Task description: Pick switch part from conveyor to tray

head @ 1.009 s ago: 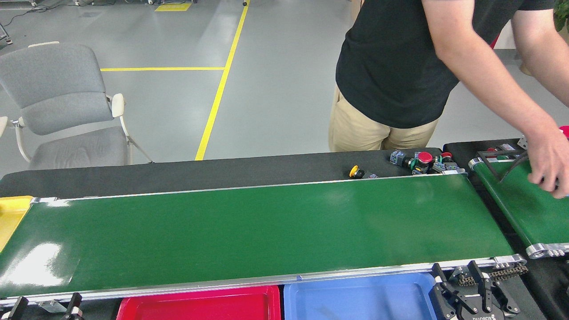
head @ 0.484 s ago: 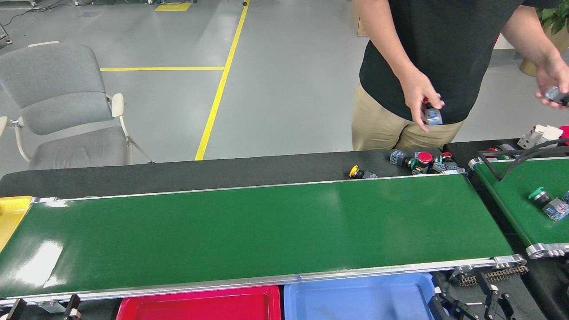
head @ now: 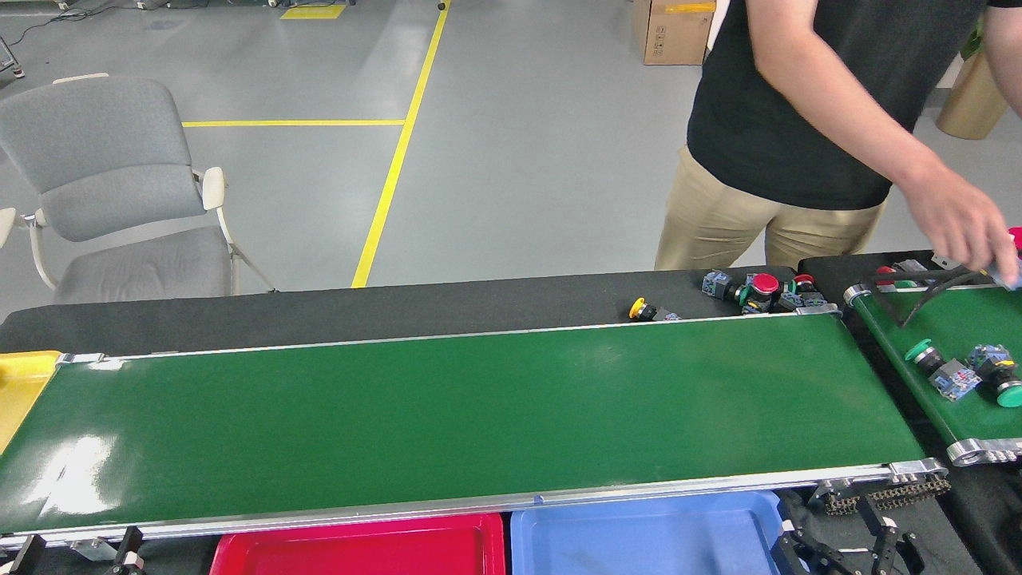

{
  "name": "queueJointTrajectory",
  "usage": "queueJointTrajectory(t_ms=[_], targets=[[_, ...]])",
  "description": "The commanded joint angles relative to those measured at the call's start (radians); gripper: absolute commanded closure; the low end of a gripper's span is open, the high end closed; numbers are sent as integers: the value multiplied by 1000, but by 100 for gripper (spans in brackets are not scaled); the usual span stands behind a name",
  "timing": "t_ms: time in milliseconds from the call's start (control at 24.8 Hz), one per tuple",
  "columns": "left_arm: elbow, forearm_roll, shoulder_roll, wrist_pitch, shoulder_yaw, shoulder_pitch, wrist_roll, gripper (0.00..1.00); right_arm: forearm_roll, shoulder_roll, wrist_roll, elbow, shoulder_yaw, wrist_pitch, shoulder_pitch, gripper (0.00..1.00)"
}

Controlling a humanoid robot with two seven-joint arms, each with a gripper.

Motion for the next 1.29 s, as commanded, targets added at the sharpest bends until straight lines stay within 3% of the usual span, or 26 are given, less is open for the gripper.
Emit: queueJointTrajectory(t_ms=[0,565,848,1009,1252], targets=[[-16,2,9,-1,3,-3,6,0,-4,-6,-1,-10,-6,2,-8,1],[-16,-1,12,-1,-2,-2,6,0,-4,-6,1,18,-6,4,-25,1],[-17,-2,7,-1,-5,0,4,0,-1,-13,75,53,-7,5,-99,1],[-14,-2,7,-1,-5,-3,4,0,-2,-65,113,102,-6,5,-157,1],[-10,-2,13,-1,-5,-12,4,0,6,-69,220,162,5,5,-258,1]])
